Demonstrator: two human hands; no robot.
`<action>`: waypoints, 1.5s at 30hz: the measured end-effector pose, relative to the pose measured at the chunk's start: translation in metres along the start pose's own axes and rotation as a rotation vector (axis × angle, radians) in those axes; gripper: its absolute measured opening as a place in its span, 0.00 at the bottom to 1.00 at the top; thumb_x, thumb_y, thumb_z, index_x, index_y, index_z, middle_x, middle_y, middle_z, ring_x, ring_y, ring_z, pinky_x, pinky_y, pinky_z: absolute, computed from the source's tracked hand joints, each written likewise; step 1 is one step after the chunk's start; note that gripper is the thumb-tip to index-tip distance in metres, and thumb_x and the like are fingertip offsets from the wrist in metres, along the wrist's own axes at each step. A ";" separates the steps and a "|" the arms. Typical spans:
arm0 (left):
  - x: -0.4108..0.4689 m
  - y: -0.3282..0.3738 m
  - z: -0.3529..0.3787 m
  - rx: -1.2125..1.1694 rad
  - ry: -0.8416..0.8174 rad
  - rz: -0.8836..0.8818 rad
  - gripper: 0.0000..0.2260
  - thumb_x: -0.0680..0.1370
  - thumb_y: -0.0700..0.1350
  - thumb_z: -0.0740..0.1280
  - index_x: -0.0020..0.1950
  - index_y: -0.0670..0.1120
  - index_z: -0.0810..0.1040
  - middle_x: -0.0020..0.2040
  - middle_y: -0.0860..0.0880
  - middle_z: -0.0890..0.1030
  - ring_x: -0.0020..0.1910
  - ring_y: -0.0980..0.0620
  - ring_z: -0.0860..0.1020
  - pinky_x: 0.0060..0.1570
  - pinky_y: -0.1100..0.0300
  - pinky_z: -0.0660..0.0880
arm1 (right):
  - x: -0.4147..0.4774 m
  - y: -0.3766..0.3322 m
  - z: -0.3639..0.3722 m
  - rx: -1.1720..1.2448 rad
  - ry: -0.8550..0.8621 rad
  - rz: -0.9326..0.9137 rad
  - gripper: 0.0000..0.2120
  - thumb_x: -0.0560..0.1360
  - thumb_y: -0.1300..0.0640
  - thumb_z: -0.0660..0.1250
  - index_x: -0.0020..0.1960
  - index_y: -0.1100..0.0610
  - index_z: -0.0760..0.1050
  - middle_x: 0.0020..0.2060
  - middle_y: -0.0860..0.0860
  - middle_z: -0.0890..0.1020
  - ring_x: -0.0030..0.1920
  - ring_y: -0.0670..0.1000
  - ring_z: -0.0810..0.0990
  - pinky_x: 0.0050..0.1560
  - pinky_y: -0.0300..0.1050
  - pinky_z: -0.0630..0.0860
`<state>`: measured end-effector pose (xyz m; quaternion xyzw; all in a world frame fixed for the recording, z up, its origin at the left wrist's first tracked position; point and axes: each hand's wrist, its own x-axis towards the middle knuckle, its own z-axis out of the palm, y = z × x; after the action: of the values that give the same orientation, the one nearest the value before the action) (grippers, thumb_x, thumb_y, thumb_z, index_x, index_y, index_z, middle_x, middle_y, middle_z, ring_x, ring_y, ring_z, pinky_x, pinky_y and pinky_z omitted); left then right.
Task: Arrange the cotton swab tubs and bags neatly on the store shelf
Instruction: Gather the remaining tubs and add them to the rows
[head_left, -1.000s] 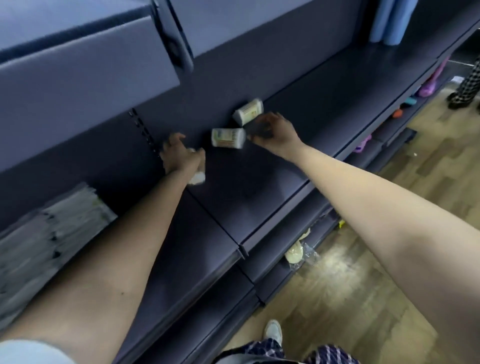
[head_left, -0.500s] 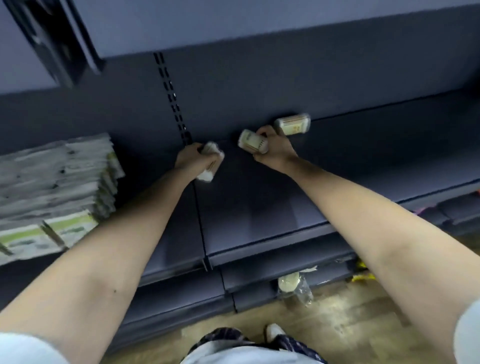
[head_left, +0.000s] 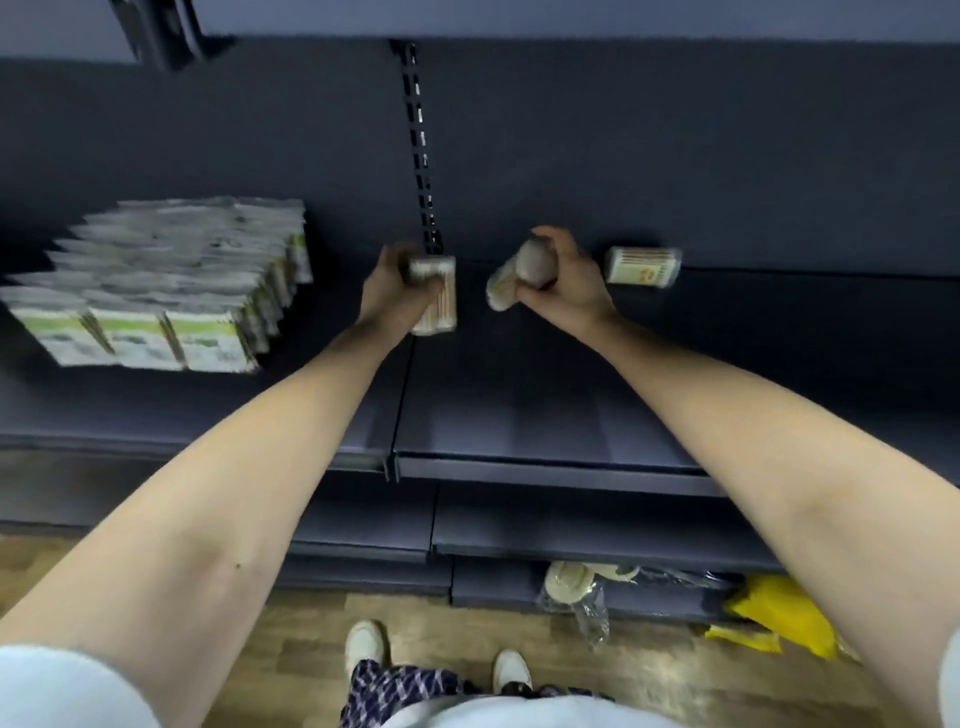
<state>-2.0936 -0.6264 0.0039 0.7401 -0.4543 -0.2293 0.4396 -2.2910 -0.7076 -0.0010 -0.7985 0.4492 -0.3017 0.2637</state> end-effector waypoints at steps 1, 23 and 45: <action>-0.002 -0.001 -0.006 0.005 0.007 0.017 0.23 0.74 0.42 0.68 0.68 0.46 0.67 0.61 0.48 0.76 0.56 0.53 0.73 0.49 0.63 0.69 | 0.002 -0.004 0.002 0.017 -0.007 -0.023 0.33 0.69 0.54 0.72 0.70 0.55 0.62 0.61 0.55 0.74 0.59 0.51 0.74 0.55 0.33 0.66; -0.012 -0.042 -0.049 0.021 -0.247 0.090 0.27 0.74 0.38 0.67 0.70 0.48 0.64 0.58 0.51 0.75 0.57 0.54 0.73 0.51 0.64 0.69 | -0.014 -0.044 0.080 0.108 0.009 0.020 0.39 0.62 0.51 0.79 0.67 0.55 0.63 0.61 0.55 0.75 0.61 0.53 0.74 0.58 0.38 0.68; -0.031 -0.023 -0.021 -0.140 -0.087 0.270 0.37 0.68 0.47 0.76 0.70 0.48 0.58 0.63 0.50 0.67 0.61 0.56 0.68 0.60 0.65 0.68 | -0.030 -0.061 0.068 0.350 -0.038 0.234 0.29 0.72 0.60 0.69 0.70 0.54 0.63 0.63 0.52 0.73 0.65 0.50 0.72 0.67 0.43 0.67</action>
<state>-2.0827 -0.5852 -0.0074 0.6293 -0.5513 -0.2308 0.4968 -2.2200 -0.6433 -0.0125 -0.6885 0.4746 -0.3271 0.4401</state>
